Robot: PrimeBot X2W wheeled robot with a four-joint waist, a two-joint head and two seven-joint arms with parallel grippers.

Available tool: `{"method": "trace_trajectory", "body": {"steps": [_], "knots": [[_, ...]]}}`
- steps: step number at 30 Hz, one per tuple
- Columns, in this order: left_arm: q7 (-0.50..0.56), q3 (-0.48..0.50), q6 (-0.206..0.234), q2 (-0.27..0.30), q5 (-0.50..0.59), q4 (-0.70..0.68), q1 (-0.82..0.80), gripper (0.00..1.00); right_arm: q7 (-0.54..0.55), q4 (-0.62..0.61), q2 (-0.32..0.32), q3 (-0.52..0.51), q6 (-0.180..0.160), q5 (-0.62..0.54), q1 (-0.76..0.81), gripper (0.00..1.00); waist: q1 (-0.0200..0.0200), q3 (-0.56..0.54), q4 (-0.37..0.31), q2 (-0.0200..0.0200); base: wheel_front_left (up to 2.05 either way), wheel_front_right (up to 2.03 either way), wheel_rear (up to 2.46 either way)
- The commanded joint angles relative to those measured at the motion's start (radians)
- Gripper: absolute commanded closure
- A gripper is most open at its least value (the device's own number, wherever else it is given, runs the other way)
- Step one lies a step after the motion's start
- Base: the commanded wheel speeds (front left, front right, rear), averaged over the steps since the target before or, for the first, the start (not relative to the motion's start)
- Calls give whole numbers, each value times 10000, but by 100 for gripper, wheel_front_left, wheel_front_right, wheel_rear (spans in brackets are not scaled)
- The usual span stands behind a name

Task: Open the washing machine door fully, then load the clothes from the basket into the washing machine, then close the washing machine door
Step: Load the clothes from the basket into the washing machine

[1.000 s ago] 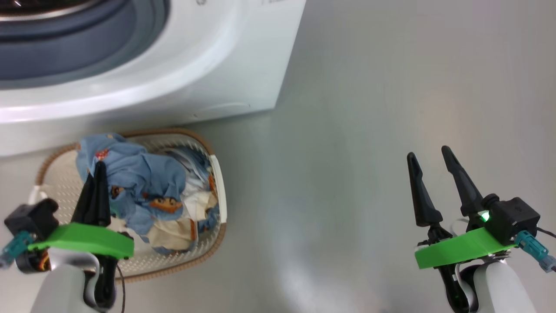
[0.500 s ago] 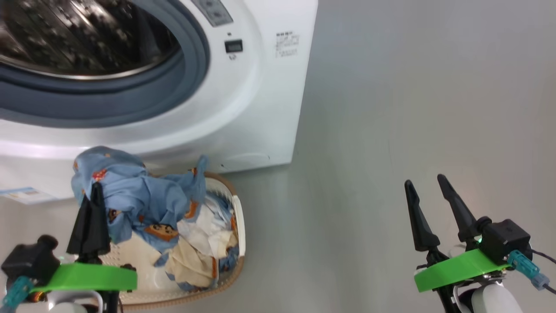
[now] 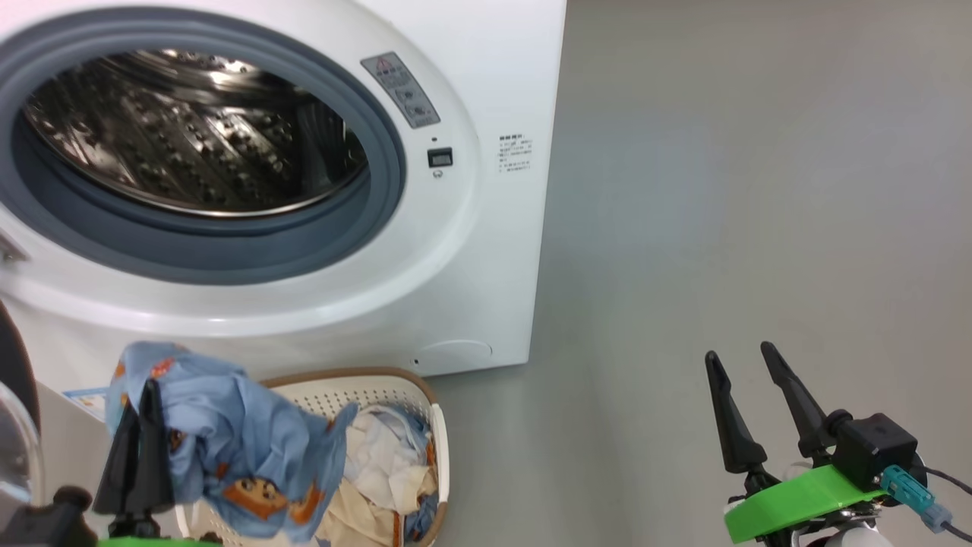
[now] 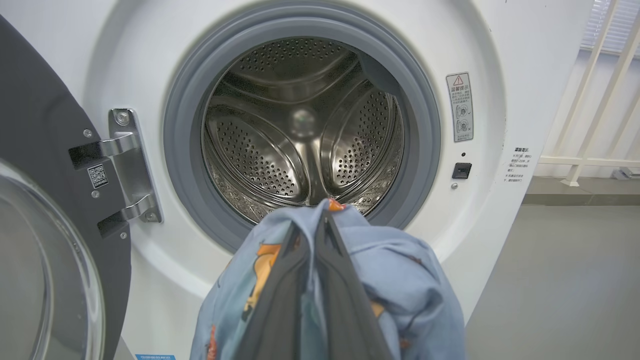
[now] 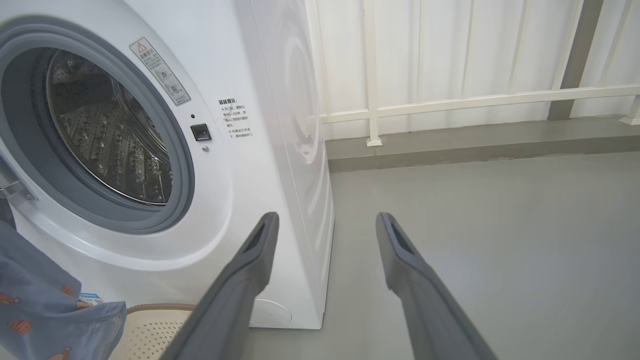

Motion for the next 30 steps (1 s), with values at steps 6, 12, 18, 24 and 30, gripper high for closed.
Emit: {"method": "trace_trajectory", "body": {"steps": [6, 12, 18, 24, 30], "knots": [[-80, 464, 53, 17, 408, -640, 435, 100, -57, -180, -29, 239, 16, -95, 287, 0, 0, -731, 103, 0, 0, 0, 0], [-80, 508, 152, -14, 543, -757, 821, 100, -57, -127, -29, 262, 16, -170, 441, 0, 0, -942, 79, 0, 0, 0, 0], [-80, 469, 277, -33, 622, -940, 1196, 100, -57, -133, -29, 249, 16, -224, 548, 0, 0, -1111, 58, 0, 0, 0, 0], [-80, 365, 347, -40, 522, -984, 1360, 100, -57, -154, -29, 282, 16, -231, 635, 0, 0, -1143, 19, 0, 0, 0, 0], [-80, 234, 403, -41, 326, -927, 1141, 100, -57, -128, -29, 350, 16, -180, 623, 0, 0, -1028, -93, 0, 0, 0, 0]]}}
